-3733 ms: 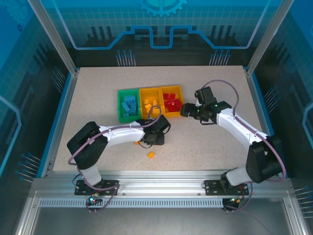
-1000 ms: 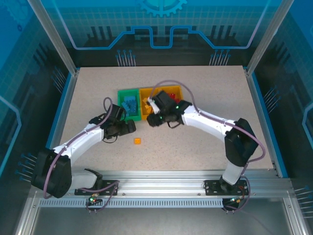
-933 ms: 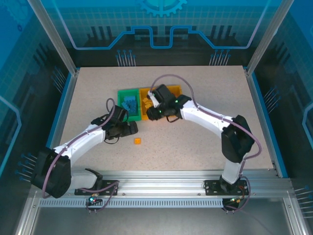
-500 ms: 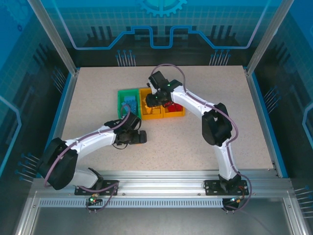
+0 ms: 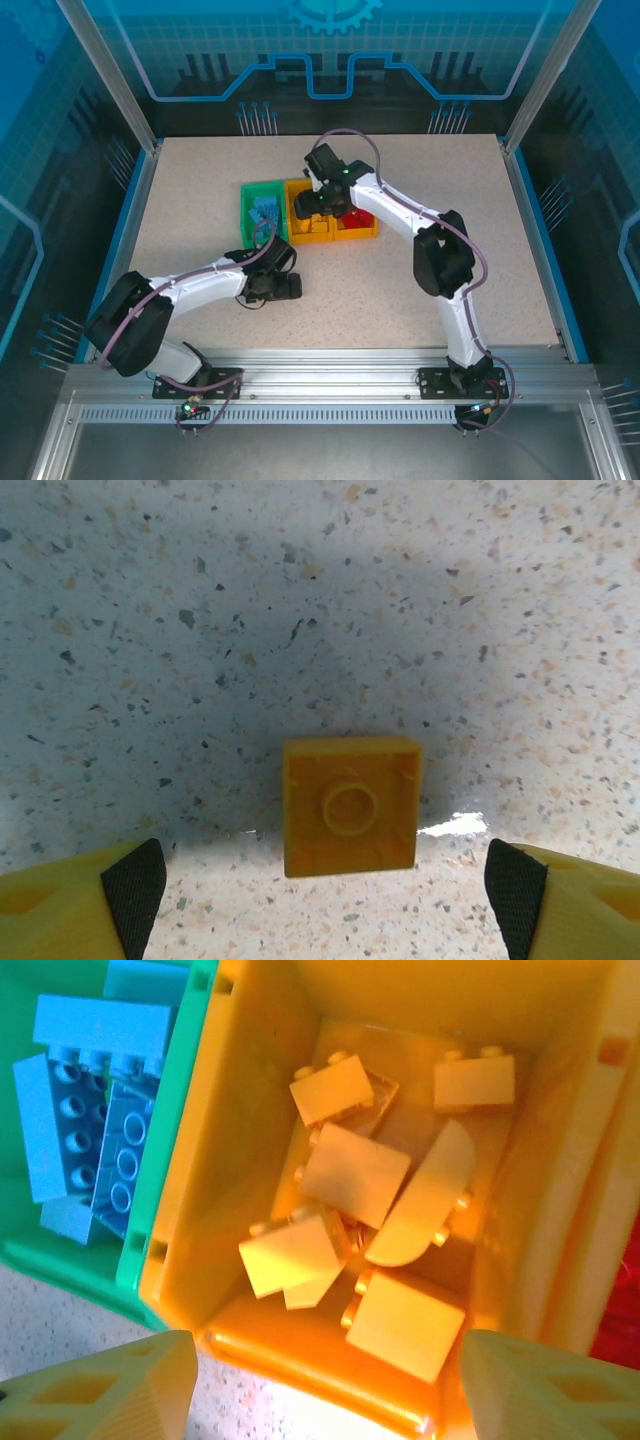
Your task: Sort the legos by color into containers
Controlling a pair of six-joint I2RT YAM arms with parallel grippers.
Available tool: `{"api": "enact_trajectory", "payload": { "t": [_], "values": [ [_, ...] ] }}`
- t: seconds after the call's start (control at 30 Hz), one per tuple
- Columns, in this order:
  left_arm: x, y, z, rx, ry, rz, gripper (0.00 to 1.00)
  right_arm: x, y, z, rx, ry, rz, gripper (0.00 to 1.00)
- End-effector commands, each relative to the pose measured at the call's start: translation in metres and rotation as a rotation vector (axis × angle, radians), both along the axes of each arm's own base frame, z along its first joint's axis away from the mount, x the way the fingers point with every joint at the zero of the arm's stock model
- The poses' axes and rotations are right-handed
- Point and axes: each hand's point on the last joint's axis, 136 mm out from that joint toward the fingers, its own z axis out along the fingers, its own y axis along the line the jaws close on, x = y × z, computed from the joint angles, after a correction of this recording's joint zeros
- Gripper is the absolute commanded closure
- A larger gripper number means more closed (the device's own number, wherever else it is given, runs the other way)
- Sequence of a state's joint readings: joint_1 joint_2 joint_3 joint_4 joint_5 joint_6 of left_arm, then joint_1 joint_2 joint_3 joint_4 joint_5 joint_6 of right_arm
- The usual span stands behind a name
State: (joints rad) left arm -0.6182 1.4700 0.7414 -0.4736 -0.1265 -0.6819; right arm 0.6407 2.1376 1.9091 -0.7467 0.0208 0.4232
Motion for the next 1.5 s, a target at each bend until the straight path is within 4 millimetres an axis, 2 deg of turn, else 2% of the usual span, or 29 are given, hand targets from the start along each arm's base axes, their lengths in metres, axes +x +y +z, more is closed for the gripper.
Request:
{"api": "enact_trajectory", "payload": {
  "t": [0.0, 0.2, 0.37, 0.6, 0.8, 0.9, 1.03, 1.13, 1.33, 1.43, 1.47],
  "values": [
    [0.002, -0.004, -0.008, 0.001, 0.015, 0.018, 0.15, -0.011, -0.01, 0.052, 0.058, -0.091, -0.022, 0.27],
    [0.011, -0.01, -0.016, 0.014, 0.02, 0.012, 0.31, -0.035, -0.05, 0.072, 0.035, -0.149, -0.069, 0.24],
    [0.018, -0.018, -0.022, 0.01, 0.031, -0.006, 0.5, -0.056, -0.09, 0.071, -0.019, -0.187, -0.127, 0.2],
    [0.027, -0.024, -0.019, 0.008, 0.017, -0.017, 0.57, -0.081, -0.151, 0.047, -0.086, -0.188, -0.224, 0.16],
    [0.044, -0.034, 0.006, -0.009, -0.036, -0.04, 0.59, -0.098, -0.191, 0.033, -0.101, -0.166, -0.297, 0.15],
    [0.065, -0.045, 0.036, -0.022, -0.108, -0.068, 0.59, -0.105, -0.204, 0.026, -0.102, -0.155, -0.327, 0.15],
    [0.105, -0.061, 0.08, -0.034, -0.216, -0.114, 0.59, -0.115, -0.214, 0.02, -0.103, -0.149, -0.344, 0.15],
    [0.14, -0.067, 0.1, -0.057, -0.26, -0.119, 0.59, -0.122, -0.22, 0.016, -0.116, -0.145, -0.35, 0.15],
    [0.198, -0.073, 0.105, -0.106, -0.261, -0.105, 0.59, -0.13, -0.236, 0.012, -0.12, -0.134, -0.386, 0.15],
    [0.214, -0.07, 0.1, -0.117, -0.245, -0.087, 0.56, -0.131, -0.242, 0.018, -0.112, -0.148, -0.4, 0.15],
    [0.218, -0.069, 0.1, -0.118, -0.245, -0.082, 0.52, -0.132, -0.245, 0.021, -0.111, -0.154, -0.404, 0.14]
  ]
}}
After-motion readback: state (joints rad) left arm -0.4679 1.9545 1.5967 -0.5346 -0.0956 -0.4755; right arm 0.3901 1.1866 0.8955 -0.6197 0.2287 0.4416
